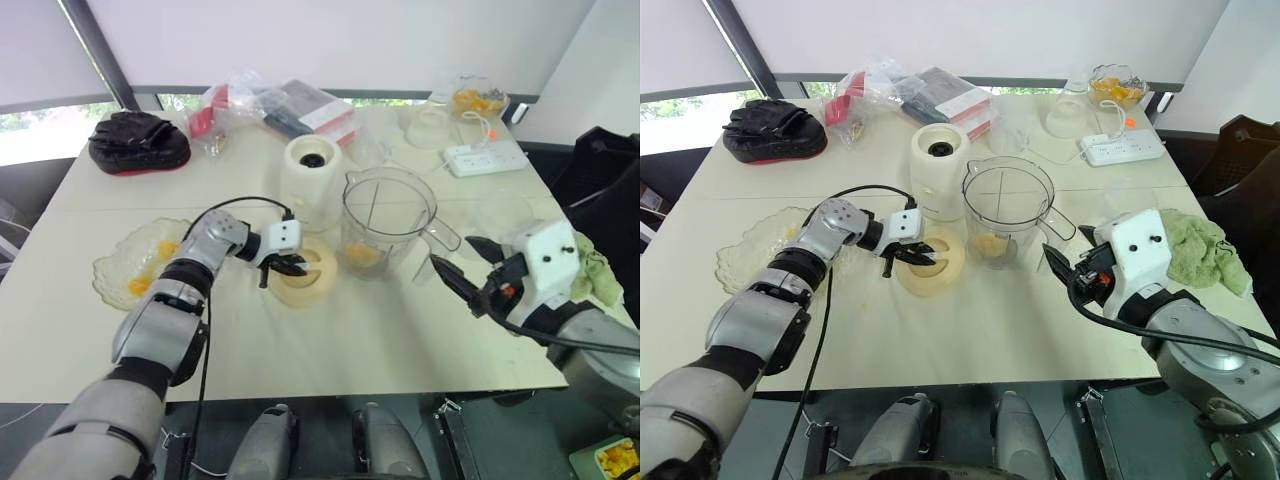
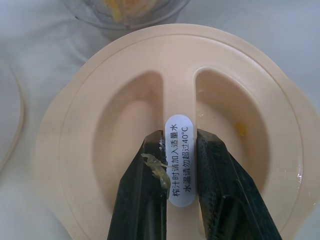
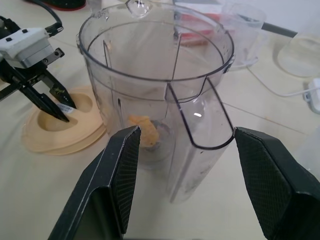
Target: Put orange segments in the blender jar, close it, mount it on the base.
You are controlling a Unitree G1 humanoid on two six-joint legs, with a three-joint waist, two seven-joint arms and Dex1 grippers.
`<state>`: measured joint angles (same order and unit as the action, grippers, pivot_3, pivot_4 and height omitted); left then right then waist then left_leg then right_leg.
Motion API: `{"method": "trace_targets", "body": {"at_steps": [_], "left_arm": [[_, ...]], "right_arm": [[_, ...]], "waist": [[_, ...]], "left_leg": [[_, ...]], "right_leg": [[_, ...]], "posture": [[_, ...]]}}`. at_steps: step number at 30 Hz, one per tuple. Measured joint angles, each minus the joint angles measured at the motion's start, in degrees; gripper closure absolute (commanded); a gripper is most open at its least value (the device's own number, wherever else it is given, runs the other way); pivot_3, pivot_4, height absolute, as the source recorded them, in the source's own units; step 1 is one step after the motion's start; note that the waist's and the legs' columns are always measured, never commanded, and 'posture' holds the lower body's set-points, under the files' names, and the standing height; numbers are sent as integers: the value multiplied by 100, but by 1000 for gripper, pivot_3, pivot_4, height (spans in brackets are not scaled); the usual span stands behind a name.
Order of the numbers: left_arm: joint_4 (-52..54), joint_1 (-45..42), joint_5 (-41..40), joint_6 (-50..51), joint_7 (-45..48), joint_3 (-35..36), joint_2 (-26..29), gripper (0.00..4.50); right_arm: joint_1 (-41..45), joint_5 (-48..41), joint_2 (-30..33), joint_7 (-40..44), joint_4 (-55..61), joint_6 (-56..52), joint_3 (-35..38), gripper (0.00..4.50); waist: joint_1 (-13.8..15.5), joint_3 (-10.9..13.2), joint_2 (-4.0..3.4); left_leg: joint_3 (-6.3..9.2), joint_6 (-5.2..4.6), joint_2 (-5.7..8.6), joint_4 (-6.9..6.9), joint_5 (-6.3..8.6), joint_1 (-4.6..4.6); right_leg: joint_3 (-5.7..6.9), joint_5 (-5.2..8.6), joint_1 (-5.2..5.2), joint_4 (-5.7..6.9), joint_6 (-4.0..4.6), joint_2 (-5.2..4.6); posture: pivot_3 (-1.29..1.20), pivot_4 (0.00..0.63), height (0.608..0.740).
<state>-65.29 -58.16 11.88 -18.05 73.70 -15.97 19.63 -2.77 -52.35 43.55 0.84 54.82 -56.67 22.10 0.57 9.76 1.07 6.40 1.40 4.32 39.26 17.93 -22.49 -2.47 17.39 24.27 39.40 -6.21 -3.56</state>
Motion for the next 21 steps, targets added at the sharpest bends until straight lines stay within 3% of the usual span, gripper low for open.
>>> {"method": "trace_targets", "body": {"at_steps": [13,21], "left_arm": [[265,138,-21,25,22,1,57,4160],[506,271,-85,132,63,1,239,4160]], "right_arm": [[-57,790,-339,-22,-366,96,-580,1431],[325,1348,-713,124,-1021,344,-980,1431]], "waist": [[-21,0,0],[-105,0,-1]], "left_leg": [[1,2,-1,0,-1,1],[2,14,-1,-1,-8,1]], "right_leg": [[0,0,0,0,0,1],[0,0,2,2,0,0]], "posture": [[0,150,740],[0,150,740]]}}
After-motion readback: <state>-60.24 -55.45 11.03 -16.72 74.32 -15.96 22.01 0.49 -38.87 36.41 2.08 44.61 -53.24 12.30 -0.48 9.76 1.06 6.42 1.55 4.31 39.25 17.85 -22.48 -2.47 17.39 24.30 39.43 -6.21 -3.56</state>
